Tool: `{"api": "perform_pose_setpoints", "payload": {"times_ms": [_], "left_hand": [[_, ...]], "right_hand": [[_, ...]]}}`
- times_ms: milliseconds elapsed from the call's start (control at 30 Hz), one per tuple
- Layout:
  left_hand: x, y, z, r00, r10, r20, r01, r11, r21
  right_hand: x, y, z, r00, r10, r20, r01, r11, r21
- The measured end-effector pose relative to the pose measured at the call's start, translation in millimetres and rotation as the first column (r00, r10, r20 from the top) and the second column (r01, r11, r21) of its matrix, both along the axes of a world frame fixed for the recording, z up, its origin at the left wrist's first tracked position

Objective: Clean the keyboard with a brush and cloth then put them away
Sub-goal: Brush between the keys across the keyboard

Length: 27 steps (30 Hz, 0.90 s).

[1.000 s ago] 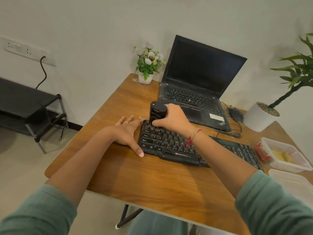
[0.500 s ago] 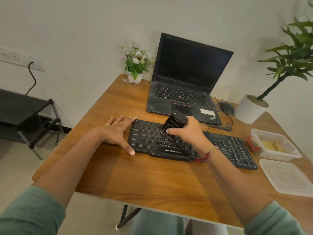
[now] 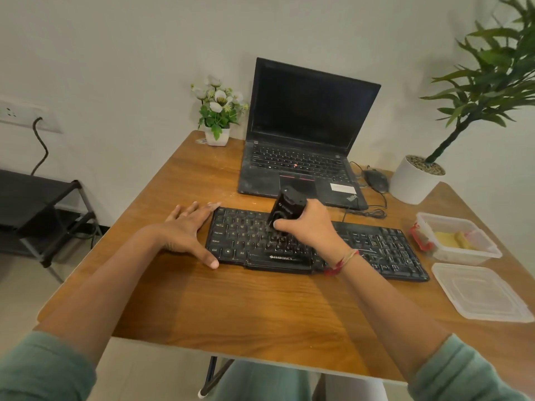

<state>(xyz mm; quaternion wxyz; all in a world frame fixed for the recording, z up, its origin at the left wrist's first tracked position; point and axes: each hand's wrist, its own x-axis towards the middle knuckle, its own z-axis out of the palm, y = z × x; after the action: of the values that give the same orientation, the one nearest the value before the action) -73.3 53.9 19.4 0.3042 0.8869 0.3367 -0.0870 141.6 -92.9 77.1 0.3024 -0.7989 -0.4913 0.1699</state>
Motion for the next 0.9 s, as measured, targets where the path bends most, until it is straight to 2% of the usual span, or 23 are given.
{"api": "perform_pose_setpoints", "payload": {"times_ms": [33,133,167,267,333,433,533,567,667,700,800,900], "left_hand": [[0.0,-0.5,0.8,1.0,-0.001,-0.001,0.001,1.0,0.0],[0.6,-2.1,1.4,1.0,0.005,0.002,-0.005,1.0,-0.003],[0.9,-3.3,2.0,1.0,0.007,0.01,-0.007,1.0,-0.002],[1.4,-4.6,3.1,1.0,0.017,0.016,-0.017,1.0,-0.006],[1.6,-4.6,3.0,1.0,0.018,0.013,-0.018,1.0,-0.007],[1.3,-4.0,3.0,1.0,0.017,0.013,-0.017,1.0,-0.007],[1.6,-4.1,3.1,1.0,0.016,0.016,-0.016,1.0,-0.012],[1.8,-4.1,3.4,1.0,0.011,0.02,-0.011,1.0,-0.012],[1.0,-2.8,2.1,1.0,0.007,0.028,-0.007,1.0,-0.011],[0.9,-2.6,1.3,1.0,0.011,0.029,-0.01,1.0,-0.013],[0.3,-2.9,0.7,0.999,0.016,0.037,-0.016,1.0,-0.015],[0.2,-2.1,0.3,0.999,0.016,0.039,-0.016,1.0,-0.011]], "right_hand": [[-5.2,-2.4,-4.0,0.998,0.052,-0.027,-0.052,0.999,-0.011],[-17.0,-12.3,-11.6,0.962,0.134,-0.236,-0.14,0.99,-0.008],[-14.0,-12.4,-11.6,0.961,0.144,-0.237,-0.148,0.989,-0.002],[5.4,-7.1,-5.2,0.994,0.086,0.069,-0.087,0.996,0.02],[11.0,-5.5,-2.8,0.986,0.019,0.167,-0.03,0.998,0.063],[-5.3,-11.2,-9.2,0.969,0.171,0.177,-0.171,0.985,-0.012],[-17.1,-16.6,-3.2,0.952,0.295,-0.077,-0.3,0.952,-0.061],[-13.2,-14.2,1.1,0.954,0.285,-0.09,-0.292,0.954,-0.074],[4.5,-0.8,7.8,0.99,0.116,0.079,-0.113,0.993,-0.042],[5.7,1.2,6.9,0.993,0.071,0.094,-0.069,0.997,-0.019],[-6.9,-1.7,-2.9,0.982,0.169,0.082,-0.165,0.985,-0.052],[-8.3,-4.7,-1.1,0.976,0.21,-0.057,-0.214,0.973,-0.083]]}}
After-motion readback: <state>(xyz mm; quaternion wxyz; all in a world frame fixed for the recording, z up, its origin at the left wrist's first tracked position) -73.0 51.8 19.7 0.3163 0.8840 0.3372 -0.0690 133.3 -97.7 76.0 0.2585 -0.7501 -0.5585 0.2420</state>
